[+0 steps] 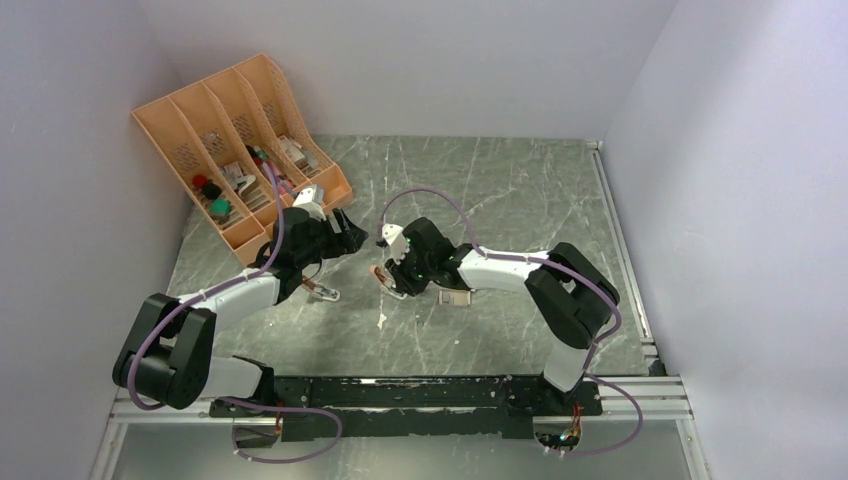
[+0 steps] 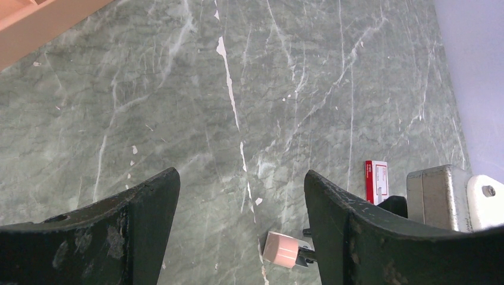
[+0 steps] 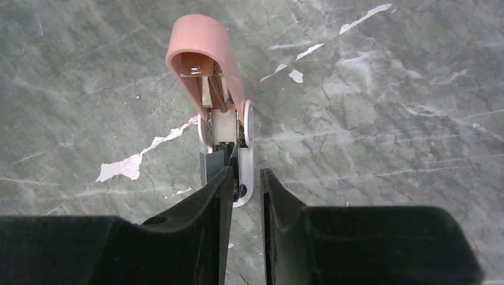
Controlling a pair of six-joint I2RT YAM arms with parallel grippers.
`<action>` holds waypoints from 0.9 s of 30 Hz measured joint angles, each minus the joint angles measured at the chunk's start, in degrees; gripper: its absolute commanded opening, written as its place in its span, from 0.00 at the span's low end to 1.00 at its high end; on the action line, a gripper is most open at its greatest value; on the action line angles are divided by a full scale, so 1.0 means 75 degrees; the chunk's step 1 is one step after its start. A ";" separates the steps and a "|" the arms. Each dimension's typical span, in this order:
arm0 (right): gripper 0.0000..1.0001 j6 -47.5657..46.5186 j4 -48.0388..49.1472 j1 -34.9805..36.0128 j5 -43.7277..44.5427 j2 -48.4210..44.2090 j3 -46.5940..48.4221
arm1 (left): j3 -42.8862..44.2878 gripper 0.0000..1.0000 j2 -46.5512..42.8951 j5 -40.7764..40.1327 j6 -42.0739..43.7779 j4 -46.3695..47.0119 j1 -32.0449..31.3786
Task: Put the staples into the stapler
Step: Adjust the staple in the stapler.
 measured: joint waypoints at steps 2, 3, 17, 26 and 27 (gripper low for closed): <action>0.27 0.0003 -0.0009 0.0000 0.0000 -0.0012 0.0000 | 0.0000 0.81 0.0000 0.0003 0.0000 0.0000 0.0000; 0.27 0.0000 -0.0012 0.0000 0.0003 -0.0026 0.0000 | 0.0000 0.81 0.0000 0.0003 0.0000 0.0000 0.0000; 0.29 0.0003 0.0111 0.0000 -0.0006 -0.0542 -0.0070 | 0.0000 0.81 0.0000 0.0035 0.0000 0.0000 0.0000; 0.28 -0.0006 0.0163 0.0000 -0.0399 -0.0530 -0.0070 | 0.0000 0.81 0.0000 0.0050 0.0000 0.0000 0.0000; 0.28 -0.0009 0.0160 0.0000 -0.0425 -0.0525 -0.0070 | 0.0000 0.81 0.0000 0.0050 0.0000 0.0000 0.0000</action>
